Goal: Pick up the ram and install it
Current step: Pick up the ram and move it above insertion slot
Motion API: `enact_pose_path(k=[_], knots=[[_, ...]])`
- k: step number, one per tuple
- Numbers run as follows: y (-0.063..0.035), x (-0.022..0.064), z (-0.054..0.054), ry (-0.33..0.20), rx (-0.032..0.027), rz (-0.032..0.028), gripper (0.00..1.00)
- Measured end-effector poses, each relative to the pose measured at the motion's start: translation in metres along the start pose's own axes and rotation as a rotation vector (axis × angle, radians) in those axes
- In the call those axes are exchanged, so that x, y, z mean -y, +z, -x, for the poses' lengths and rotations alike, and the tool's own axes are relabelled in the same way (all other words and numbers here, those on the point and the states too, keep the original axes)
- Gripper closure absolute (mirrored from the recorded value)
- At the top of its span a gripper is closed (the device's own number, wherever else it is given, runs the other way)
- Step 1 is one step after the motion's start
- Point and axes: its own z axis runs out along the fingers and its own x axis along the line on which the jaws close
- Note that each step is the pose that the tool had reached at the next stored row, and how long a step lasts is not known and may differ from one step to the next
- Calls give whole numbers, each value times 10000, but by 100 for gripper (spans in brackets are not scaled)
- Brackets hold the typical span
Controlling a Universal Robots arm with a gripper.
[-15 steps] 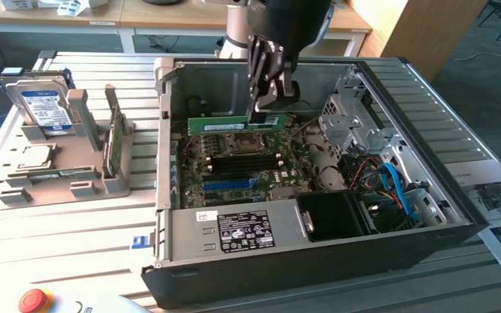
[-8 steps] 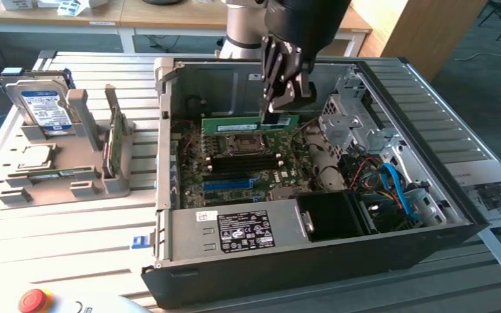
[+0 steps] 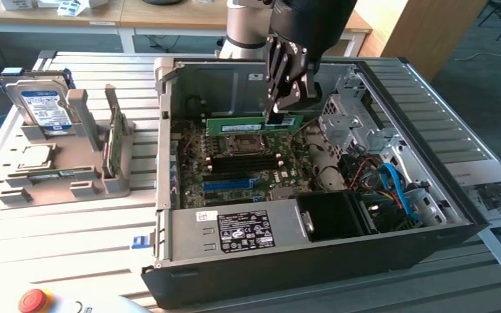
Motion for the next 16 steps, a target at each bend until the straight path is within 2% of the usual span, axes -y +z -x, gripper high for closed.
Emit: enact_pose_path(k=[2,4,7,13,16], knots=[[0,0,0,0,1,-3,88],[1,0,0,-1,0,-60,88],[1,-5,1,-1,-9,-221,88],[2,-20,4,-3,-26,-590,88],[3,-20,4,-4,-26,-605,88]])
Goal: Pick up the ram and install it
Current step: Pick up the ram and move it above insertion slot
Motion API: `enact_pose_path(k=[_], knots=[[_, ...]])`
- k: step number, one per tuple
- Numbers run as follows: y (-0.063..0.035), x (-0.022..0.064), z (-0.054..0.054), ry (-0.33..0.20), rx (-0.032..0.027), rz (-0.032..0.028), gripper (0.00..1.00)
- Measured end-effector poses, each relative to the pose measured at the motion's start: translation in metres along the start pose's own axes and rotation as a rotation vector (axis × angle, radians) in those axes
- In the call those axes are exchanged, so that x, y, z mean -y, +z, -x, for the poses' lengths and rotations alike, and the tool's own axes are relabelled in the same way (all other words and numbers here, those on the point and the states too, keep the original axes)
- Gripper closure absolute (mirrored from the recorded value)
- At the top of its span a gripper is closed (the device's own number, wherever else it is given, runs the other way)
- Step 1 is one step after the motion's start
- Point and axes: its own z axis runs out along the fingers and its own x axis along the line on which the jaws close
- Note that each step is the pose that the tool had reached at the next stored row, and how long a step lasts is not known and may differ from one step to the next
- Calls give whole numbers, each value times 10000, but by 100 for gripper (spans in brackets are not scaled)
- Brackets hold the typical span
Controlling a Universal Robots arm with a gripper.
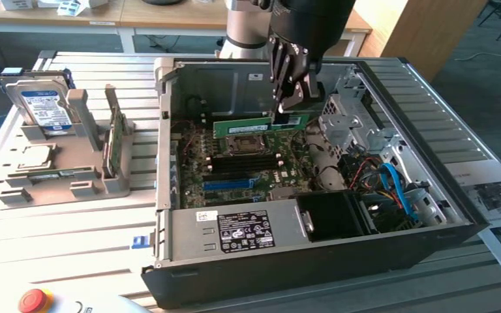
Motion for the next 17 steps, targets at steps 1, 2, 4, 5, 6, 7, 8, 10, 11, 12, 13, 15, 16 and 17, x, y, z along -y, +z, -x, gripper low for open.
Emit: enact_pose_path(k=[1,2,4,5,6,7,8,10,11,12,13,15,16,17], knots=[[0,0,0,0,0,0,88],[-1,0,0,0,-1,0,88],[0,0,0,0,0,0,88],[1,0,1,0,-1,1,88],[1,0,8,1,-3,1,88],[3,3,18,1,-2,1,88],[4,6,32,1,-1,1,88],[5,15,63,0,-1,0,88],[8,42,157,2,-1,0,88],[10,52,203,16,0,0,88],[10,54,220,57,0,0,88],[10,54,220,68,1,0,88],[10,54,221,115,3,-1,88],[10,53,221,196,6,-1,88]])
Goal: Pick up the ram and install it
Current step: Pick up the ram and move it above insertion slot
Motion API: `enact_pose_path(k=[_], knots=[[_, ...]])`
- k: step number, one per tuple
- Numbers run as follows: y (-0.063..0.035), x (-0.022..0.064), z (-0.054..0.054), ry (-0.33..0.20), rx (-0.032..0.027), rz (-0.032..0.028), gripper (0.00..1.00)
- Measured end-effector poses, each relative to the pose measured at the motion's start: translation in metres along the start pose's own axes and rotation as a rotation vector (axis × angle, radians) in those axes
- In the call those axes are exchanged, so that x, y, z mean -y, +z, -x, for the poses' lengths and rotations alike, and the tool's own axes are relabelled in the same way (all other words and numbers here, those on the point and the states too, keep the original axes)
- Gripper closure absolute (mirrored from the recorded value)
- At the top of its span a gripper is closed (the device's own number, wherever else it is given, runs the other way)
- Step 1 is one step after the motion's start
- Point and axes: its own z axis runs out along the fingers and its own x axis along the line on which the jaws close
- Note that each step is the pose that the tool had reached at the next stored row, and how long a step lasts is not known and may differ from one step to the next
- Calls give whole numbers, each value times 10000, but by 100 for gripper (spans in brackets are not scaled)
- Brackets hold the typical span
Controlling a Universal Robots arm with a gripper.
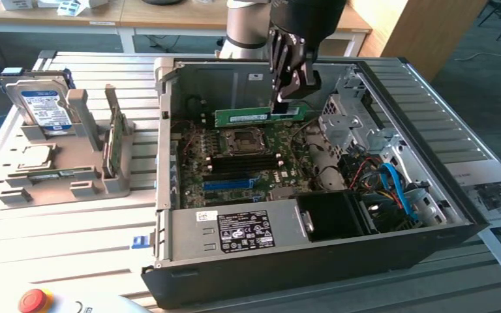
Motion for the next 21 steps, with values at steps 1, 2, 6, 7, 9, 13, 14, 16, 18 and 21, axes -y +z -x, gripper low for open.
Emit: enact_pose_path(k=[1,2,6,7,9,13,14,16,18,21], knots=[[0,0,0,79,2,0,88],[1,0,0,158,5,-1,88],[0,0,0,276,9,-2,88],[1,0,0,278,10,-2,88],[0,1,0,280,10,6,88],[0,11,-1,285,15,115,88],[0,12,-2,286,15,135,88],[0,12,-2,287,15,137,88],[2,13,1,287,18,137,88],[2,21,21,286,16,139,88]])
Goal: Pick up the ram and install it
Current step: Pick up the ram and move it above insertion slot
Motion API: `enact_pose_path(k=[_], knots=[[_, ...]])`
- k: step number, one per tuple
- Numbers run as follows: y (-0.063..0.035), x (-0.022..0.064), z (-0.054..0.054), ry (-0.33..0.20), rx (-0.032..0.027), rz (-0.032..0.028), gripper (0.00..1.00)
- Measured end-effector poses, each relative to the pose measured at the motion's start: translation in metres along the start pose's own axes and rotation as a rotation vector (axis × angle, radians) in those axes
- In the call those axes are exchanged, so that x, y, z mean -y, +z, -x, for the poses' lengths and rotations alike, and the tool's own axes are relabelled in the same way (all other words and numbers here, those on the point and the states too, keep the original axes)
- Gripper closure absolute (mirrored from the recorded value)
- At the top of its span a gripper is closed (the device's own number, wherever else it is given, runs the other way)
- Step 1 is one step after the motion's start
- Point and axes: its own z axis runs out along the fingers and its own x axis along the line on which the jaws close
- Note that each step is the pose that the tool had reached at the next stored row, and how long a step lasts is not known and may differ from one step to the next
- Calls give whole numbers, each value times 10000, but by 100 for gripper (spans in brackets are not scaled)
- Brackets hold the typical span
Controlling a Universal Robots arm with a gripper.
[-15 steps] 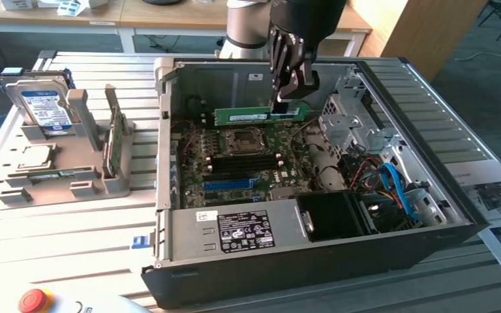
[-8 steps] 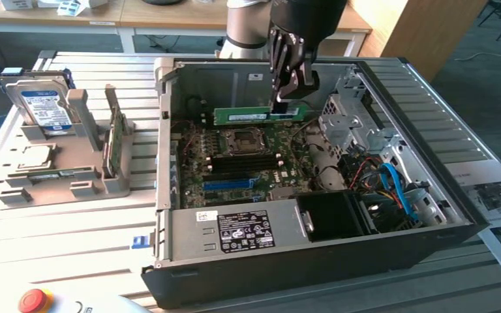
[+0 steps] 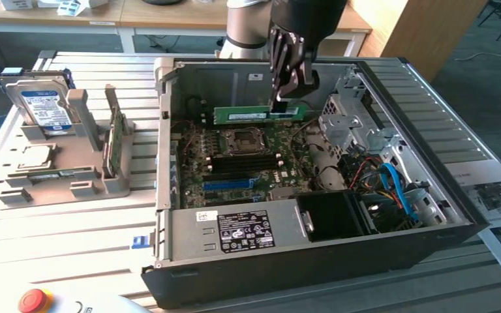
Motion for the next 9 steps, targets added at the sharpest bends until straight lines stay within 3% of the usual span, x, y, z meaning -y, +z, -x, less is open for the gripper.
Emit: enact_pose_path(k=[9], knots=[[8,40,121,-1,0,3,88]])
